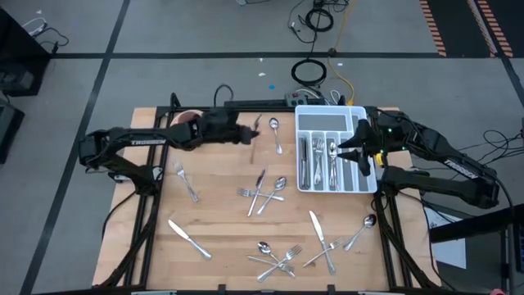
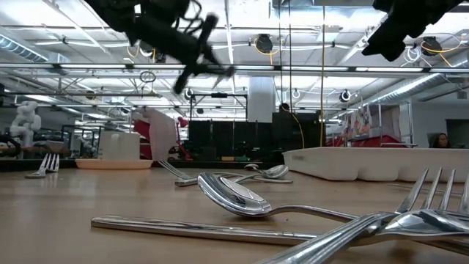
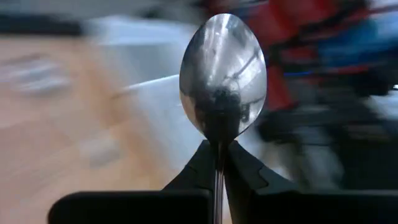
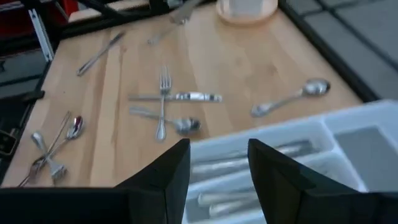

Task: Sort silverware
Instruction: Put the silver spoon into the white cutlery tray

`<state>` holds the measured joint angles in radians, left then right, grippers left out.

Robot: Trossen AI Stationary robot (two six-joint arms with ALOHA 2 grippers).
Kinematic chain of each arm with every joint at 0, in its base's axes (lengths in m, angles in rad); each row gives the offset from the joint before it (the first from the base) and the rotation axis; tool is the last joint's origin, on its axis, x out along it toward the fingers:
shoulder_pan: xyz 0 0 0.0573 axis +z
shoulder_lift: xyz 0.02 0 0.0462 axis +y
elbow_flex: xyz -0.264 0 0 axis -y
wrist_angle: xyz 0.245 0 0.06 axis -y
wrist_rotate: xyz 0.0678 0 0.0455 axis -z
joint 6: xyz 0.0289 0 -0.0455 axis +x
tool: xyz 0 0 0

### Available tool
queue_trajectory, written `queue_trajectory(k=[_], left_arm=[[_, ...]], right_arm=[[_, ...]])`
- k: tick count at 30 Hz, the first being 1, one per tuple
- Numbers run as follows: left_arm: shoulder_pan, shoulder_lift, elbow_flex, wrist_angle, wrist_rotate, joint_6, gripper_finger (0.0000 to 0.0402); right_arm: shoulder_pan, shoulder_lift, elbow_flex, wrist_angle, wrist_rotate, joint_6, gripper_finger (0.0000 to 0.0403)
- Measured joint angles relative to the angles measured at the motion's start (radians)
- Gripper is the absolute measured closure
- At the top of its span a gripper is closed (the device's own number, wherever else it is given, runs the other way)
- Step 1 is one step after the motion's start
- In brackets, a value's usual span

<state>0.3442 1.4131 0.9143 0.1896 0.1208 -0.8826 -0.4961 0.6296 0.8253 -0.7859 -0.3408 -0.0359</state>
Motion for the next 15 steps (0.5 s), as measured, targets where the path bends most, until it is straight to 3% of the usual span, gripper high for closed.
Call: queue_trajectory(k=[5, 8, 12, 15], left_arm=[[-0.002, 0.050, 0.003, 0.504, 0.272, -0.070, 0.0386], [-0.009, 0.101, 0.000, 0.705, 0.344, -0.143, 0.0386], [-0.030, 0.172, 0.002, 0.978, 0.419, -0.300, 0.0386], [-0.049, 0.226, 0.002, 1.077, 0.467, -0.410, 0.0386]], right_arm=[[0.000, 0.035, 0.000, 0.163, -0.041, 0.001, 0.0250], [0.001, 0.055, 0.000, 0.326, -0.109, 0.014, 0.0250], [0.000, 0.086, 0.000, 0.540, -0.104, -0.006, 0.0250], [0.000, 0.132, 0.015, 0.625, -0.101, -0.046, 0.0250]])
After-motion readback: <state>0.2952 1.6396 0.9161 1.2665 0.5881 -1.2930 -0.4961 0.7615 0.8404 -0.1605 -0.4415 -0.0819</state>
